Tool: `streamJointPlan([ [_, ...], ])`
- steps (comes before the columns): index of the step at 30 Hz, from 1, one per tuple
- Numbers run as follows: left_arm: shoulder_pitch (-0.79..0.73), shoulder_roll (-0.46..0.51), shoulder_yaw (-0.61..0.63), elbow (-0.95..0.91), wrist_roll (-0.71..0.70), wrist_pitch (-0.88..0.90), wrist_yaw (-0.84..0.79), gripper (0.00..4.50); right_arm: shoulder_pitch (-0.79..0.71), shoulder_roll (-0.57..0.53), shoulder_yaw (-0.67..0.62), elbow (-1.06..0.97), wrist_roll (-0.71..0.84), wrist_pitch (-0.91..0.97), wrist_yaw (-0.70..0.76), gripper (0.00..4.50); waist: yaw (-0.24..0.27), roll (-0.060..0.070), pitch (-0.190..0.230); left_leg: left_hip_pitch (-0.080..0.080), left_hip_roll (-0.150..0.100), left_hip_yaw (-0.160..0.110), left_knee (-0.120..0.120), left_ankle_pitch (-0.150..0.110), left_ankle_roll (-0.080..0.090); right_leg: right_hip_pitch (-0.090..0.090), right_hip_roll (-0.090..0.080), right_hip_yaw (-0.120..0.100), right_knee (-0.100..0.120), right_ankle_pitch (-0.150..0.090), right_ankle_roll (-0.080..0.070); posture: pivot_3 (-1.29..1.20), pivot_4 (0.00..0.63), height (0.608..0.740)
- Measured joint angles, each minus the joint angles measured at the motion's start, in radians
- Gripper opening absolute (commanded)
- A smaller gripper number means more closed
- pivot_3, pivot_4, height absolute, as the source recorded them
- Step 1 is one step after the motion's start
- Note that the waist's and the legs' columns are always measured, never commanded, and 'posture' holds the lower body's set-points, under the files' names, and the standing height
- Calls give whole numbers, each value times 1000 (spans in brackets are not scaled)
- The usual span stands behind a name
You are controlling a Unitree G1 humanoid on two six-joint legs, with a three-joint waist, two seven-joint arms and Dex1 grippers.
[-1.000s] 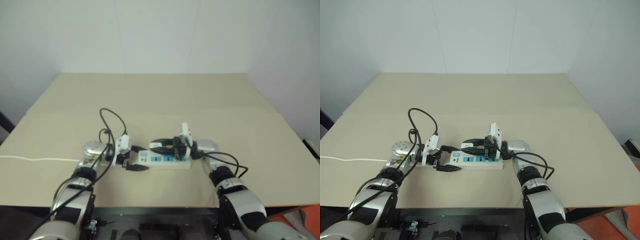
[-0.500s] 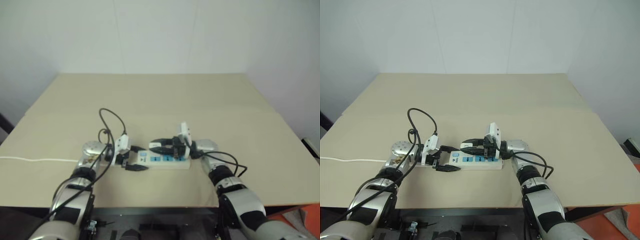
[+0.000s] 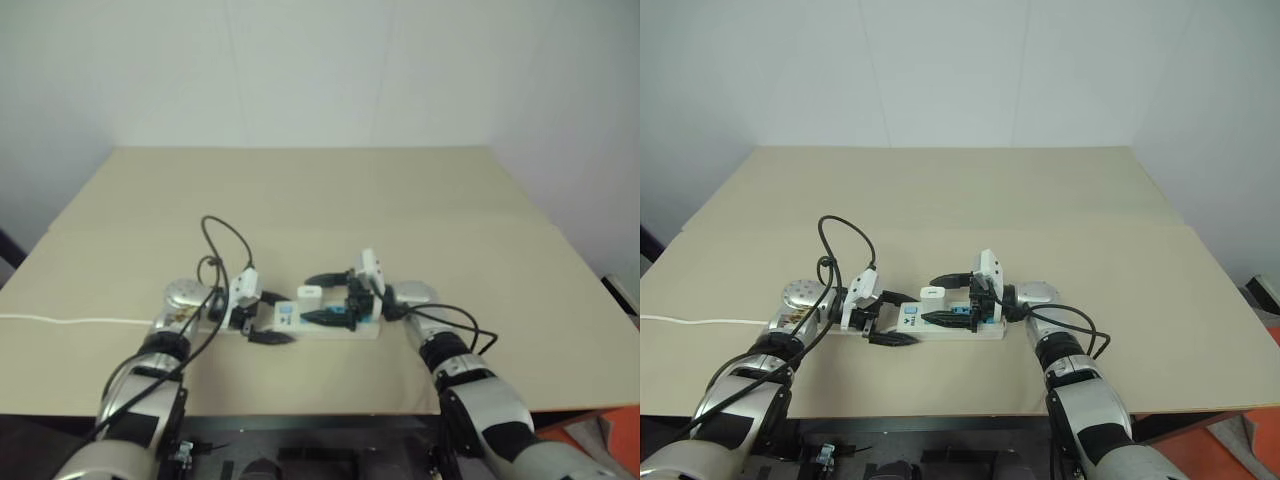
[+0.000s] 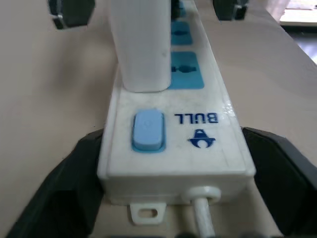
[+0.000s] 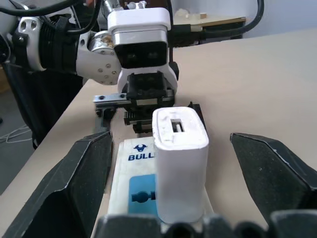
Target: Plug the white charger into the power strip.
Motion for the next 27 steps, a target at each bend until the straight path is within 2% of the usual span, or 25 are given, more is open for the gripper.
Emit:
streamJointPlan([
  [5, 12, 6, -8, -44, -62, 34, -4, 4481, 20, -8, -2, -33, 5, 4, 17, 4500, -1, 0, 0, -1, 0, 0, 0, 0, 0, 0, 0, 0, 0, 0, 0, 0, 150, 740],
  [9, 39, 67, 4, -119, -140, 58, -7, 4481, 98, -77, -12, -176, 31, 44, 40, 4500, -2, 0, 1, -4, 0, -1, 0, 0, 0, -3, 0, -1, 0, 0, 0, 0, 150, 740],
  [13, 80, 171, 54, -242, -248, 127, -8, 4481, 163, -230, -67, -393, 97, 104, 62, 4500, -5, 1, 4, -7, 0, -1, 0, 0, 0, -8, 0, 0, 1, 0, 0, 0, 150, 740],
  [16, 129, 281, 43, -345, -309, 178, -8, 4481, 206, -354, -100, -537, 137, 141, 78, 4500, -11, 1, 4, -7, 1, -1, -2, 0, 0, -8, 0, 0, 1, 0, -1, 0, 150, 740],
  [18, 194, 392, 33, -366, -334, 181, -8, 4481, 286, -505, -123, -607, 132, 140, 104, 4500, -9, 2, 5, -7, 1, 0, -3, 0, 0, -9, 0, 0, 1, -1, -2, 0, 150, 740],
  [19, 213, 418, 34, -361, -336, 182, -8, 4481, 308, -543, -133, -611, 127, 140, 111, 4500, -9, 2, 5, -7, 1, 0, -3, 0, 0, -9, 0, 0, 1, -1, -2, 0, 150, 740],
  [21, 240, 449, 27, -356, -366, 181, -8, 4481, 363, -609, -140, -638, 130, 139, 127, 4500, -7, 1, 5, -6, 1, 1, -2, 0, 0, -9, 0, 0, 1, -4, 2, 0, 150, 740],
  [27, 254, 460, 14, -357, -377, 171, -8, 4481, 422, -672, -152, -707, 141, 156, 122, 4500, -7, 1, 5, -6, 2, 2, -2, 1, 1, -8, 1, 1, 1, -5, 4, 0, 150, 740],
])
